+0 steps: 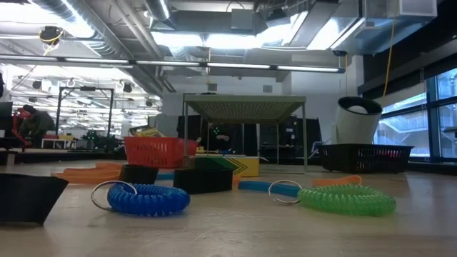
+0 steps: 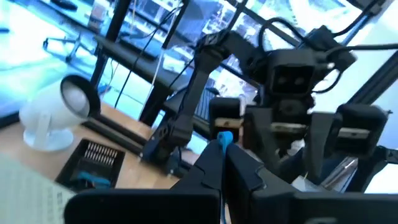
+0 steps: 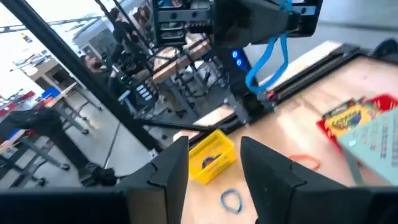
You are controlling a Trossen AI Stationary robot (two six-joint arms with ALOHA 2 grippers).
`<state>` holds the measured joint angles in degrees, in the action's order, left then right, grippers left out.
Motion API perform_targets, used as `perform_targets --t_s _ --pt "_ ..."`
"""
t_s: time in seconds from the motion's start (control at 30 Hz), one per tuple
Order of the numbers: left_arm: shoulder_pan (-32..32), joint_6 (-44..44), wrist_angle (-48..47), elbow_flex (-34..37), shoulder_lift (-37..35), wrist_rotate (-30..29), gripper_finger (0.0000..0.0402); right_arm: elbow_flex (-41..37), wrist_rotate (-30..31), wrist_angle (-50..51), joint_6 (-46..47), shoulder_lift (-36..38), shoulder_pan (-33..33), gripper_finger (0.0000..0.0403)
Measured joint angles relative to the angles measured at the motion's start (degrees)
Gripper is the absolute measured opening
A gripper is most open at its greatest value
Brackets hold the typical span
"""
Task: Pick & Place Office Desk Supplies
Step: Put the blue rubber band into the black bin
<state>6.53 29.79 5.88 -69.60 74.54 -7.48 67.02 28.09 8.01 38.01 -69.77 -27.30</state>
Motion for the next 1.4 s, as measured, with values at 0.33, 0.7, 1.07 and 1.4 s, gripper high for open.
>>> perform_targets --t_s 0.33,0.7,1.07,1.4 --pt "0.11 -0.30 -0.06 -3.28 1.91 2.72 0.0001 0.00 0.43 -3.47 1.59 -2.77 5.94 0.0198" --pt "0.46 -0.43 0.15 -3.28 1.90 2.97 0.0001 0.00 -3.00 -7.89 -1.29 -4.17 9.53 0.0199" --pt "0.39 -0.63 1.45 -3.28 1.88 2.68 0.0001 0.00 -5.35 -15.48 -4.25 -6.83 11.97 0.0184" --pt "0.39 -0.63 2.86 -3.28 1.88 2.59 0.0001 -0.01 -8.53 -18.53 -5.27 -7.97 13.54 0.0161"
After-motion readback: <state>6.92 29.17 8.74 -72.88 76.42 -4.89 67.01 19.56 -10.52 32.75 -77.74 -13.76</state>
